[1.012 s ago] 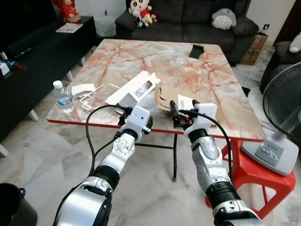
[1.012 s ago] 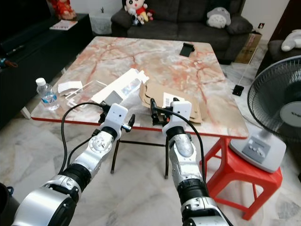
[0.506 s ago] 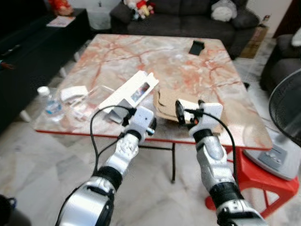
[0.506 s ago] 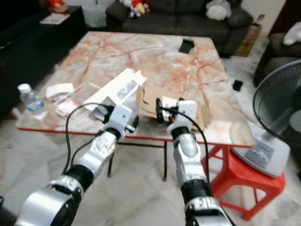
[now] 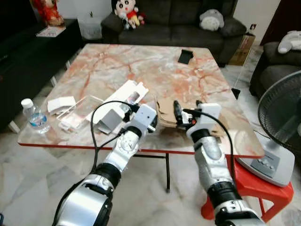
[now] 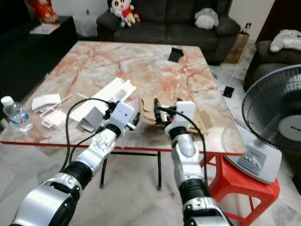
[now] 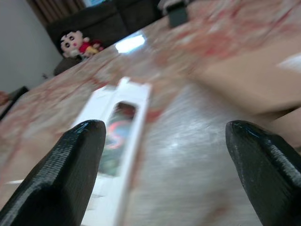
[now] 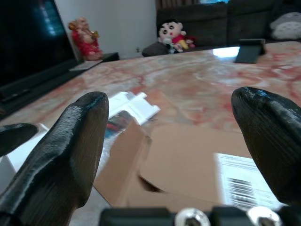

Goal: Picking trash to rubbish bin

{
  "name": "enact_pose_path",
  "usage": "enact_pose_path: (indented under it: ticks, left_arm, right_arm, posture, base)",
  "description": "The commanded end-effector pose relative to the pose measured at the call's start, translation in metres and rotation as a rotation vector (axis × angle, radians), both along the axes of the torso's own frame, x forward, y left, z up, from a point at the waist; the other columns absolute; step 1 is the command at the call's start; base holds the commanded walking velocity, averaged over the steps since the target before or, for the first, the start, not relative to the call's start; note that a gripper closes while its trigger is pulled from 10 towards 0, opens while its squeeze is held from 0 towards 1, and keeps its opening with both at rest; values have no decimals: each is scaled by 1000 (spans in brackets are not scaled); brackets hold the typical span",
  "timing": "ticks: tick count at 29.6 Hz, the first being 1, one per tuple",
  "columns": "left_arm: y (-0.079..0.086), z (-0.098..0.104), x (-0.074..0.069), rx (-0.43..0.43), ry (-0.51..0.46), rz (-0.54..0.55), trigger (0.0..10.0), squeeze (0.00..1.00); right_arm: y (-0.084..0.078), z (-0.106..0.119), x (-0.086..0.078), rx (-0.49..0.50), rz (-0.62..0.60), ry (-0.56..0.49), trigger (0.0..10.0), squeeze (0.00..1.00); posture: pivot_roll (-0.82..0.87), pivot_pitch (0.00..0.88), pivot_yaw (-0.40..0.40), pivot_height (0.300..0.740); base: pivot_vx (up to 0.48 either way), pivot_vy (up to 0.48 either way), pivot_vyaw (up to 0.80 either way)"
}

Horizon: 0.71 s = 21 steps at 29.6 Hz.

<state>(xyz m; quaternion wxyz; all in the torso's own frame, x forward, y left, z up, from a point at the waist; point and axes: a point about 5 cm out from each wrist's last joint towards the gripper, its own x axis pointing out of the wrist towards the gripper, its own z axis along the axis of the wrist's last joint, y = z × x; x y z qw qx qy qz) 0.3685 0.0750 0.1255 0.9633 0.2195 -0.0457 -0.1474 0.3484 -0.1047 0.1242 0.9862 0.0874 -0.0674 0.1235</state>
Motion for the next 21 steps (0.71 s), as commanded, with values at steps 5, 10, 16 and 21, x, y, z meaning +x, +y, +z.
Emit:
enact_pose_path:
  ticks: [5, 10, 16, 21]
  left_arm:
    - [-16, 7, 0, 50, 6, -101, 10000, 0]
    - [-18, 10, 2, 42, 44, -150, 10000, 0]
    - [-12, 9, 6, 140, 96, -153, 10000, 0]
    - [-6, 10, 11, 186, 141, -141, 10000, 0]
  right_arm:
    - [-10, 3, 2, 0, -27, -9, 10000, 0]
    - [-10, 3, 1, 3, -27, -9, 10000, 0]
    - [-10, 3, 1, 3, -27, -7, 10000, 0]
    - [-10, 2, 1, 5, -26, -5, 10000, 0]
  posture:
    - [-150, 29, -30, 740]
    - [-150, 29, -30, 740]
    - [-150, 29, -30, 740]
    - [-149, 30, -29, 740]
  base:
    - [0, 0, 0]
    - [0, 0, 0]
    - [0, 0, 0]
    - [0, 0, 0]
